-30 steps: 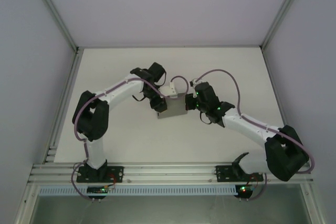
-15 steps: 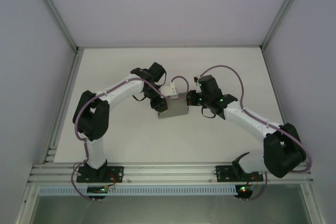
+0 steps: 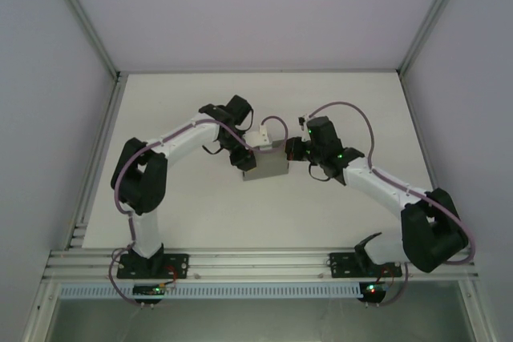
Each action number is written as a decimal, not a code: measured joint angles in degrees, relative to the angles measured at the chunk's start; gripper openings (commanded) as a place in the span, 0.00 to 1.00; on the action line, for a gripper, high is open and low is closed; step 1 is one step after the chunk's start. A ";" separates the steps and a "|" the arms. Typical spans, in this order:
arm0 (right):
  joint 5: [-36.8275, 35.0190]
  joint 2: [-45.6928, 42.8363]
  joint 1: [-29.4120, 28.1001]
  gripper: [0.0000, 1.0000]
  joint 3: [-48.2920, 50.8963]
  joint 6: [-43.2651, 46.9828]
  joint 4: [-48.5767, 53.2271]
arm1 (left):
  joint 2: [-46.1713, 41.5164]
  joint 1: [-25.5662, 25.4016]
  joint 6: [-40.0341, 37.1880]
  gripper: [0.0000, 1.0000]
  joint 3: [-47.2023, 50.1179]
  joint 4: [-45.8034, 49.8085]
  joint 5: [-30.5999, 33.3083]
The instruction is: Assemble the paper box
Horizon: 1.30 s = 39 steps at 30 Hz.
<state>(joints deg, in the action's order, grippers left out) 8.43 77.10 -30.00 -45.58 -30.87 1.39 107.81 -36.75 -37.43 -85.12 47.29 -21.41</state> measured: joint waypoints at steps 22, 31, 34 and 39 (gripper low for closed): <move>-9.86 -5.03 -4.57 0.00 11.10 8.46 -12.26 | 0.00 0.31 -1.46 0.42 0.04 -0.85 -0.09; -15.26 -4.26 -7.34 0.00 4.87 5.73 -0.63 | -0.48 0.37 2.93 1.00 0.22 -6.21 0.00; -18.47 -3.06 -9.11 0.00 2.64 4.02 2.49 | -3.23 0.37 4.81 1.00 2.19 -9.11 0.28; -21.14 -2.62 -10.19 0.00 1.73 1.75 4.48 | -11.74 0.37 10.93 1.00 8.68 -13.14 4.15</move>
<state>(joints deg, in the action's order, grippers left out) -12.71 74.48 -40.18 -43.86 -29.12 5.87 96.07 -36.38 -26.50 -76.44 34.15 -17.26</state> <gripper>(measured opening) 0.053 0.997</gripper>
